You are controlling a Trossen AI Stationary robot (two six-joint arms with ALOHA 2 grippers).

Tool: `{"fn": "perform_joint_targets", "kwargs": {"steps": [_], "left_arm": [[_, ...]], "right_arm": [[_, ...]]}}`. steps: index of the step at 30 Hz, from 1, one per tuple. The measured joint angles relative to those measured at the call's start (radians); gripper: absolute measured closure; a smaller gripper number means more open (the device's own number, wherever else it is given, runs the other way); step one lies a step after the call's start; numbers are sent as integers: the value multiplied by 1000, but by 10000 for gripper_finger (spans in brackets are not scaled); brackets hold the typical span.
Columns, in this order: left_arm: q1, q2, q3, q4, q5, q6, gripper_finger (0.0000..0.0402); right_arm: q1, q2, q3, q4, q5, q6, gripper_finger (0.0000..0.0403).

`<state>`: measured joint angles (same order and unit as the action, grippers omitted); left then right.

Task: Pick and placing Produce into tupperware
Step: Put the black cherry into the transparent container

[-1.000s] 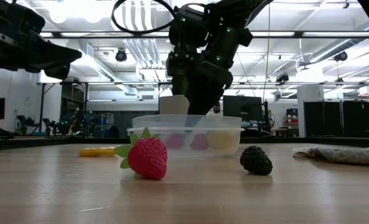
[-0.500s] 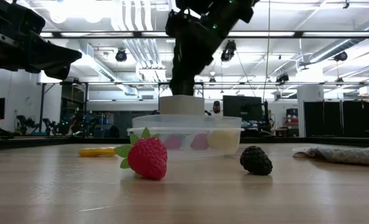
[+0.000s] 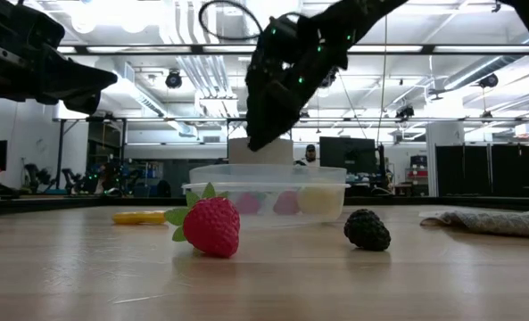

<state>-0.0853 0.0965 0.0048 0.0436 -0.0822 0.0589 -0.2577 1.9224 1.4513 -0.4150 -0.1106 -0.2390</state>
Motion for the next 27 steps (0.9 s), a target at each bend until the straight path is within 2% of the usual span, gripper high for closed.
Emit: {"fn": "perform_joint_targets", "kwargs": {"steps": [8, 17, 27], "left_arm": [[0, 1, 0, 0, 0, 0, 402], [0, 1, 0, 0, 0, 0, 402], [0, 10, 0, -12, 2, -2, 402]], "right_arm": [[-3, 79, 5, 32, 52, -22, 161], [-2, 49, -1, 17, 32, -10, 167], [2, 8, -9, -216, 18, 78, 172]]}}
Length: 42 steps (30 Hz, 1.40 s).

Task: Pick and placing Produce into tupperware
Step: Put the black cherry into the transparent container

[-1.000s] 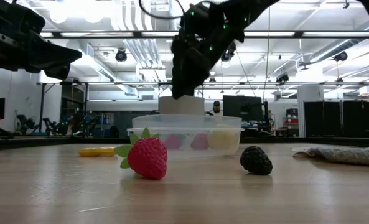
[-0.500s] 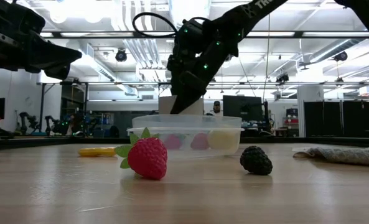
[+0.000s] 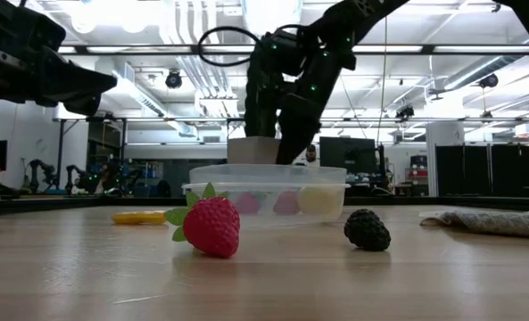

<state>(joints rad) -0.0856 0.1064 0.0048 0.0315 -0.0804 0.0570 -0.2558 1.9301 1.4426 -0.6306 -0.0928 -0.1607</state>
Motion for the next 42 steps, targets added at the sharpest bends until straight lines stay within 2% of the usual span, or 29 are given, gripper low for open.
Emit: {"fn": "perform_joint_targets", "kwargs": {"steps": [7, 16, 30, 42], "left_arm": [[0, 16, 0, 0, 0, -2, 402], [0, 24, 0, 1, -1, -2, 402], [0, 22, 0, 3, -2, 1, 402], [0, 22, 0, 13, -3, 2, 402]], "right_arm": [[-4, 3, -71, 70, 12, -1, 175], [-13, 4, -219, 326, 26, 10, 175], [-29, 4, -340, 560, 34, 4, 176], [-35, 8, -366, 625, 7, 25, 177]]}}
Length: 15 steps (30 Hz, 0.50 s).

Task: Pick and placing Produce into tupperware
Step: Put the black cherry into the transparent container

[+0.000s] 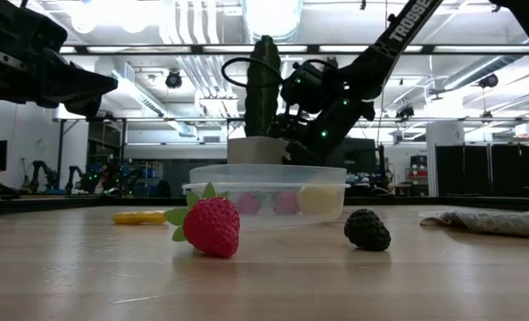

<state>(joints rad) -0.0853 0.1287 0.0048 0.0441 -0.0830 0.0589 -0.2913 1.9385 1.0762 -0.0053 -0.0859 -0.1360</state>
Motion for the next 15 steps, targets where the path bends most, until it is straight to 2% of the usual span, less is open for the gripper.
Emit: {"fn": "perform_joint_targets", "kwargs": {"steps": [9, 15], "left_arm": [[0, 0, 0, -1, 0, 0, 402], [0, 0, 0, 0, 0, 1, 402]], "right_arm": [[-4, 96, 54, 8, -25, 18, 177], [-4, 96, 63, 2, -26, 24, 177]]}}
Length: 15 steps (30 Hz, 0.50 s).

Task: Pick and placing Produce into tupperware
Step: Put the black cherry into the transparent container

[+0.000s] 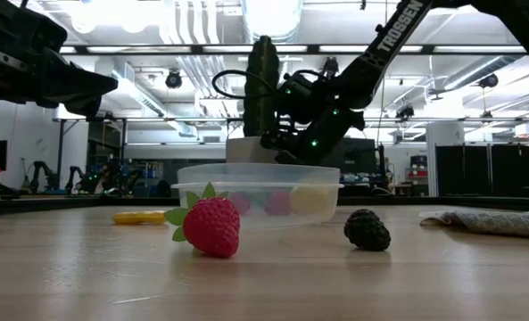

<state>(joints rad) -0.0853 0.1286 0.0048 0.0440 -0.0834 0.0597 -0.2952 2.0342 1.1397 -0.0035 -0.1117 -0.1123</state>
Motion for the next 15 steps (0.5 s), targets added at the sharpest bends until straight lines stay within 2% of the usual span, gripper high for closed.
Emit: {"fn": "perform_joint_targets", "kwargs": {"steps": [5, 8, 15], "left_arm": [[0, 2, 0, 1, 0, 0, 402], [0, 2, 0, 0, 0, -1, 402], [0, 2, 0, -1, 1, -1, 402]], "right_arm": [[0, -1, 0, -5, 4, 0, 179], [0, -2, -7, -7, 7, 2, 195], [-1, -3, -11, -12, 11, 8, 288]]}}
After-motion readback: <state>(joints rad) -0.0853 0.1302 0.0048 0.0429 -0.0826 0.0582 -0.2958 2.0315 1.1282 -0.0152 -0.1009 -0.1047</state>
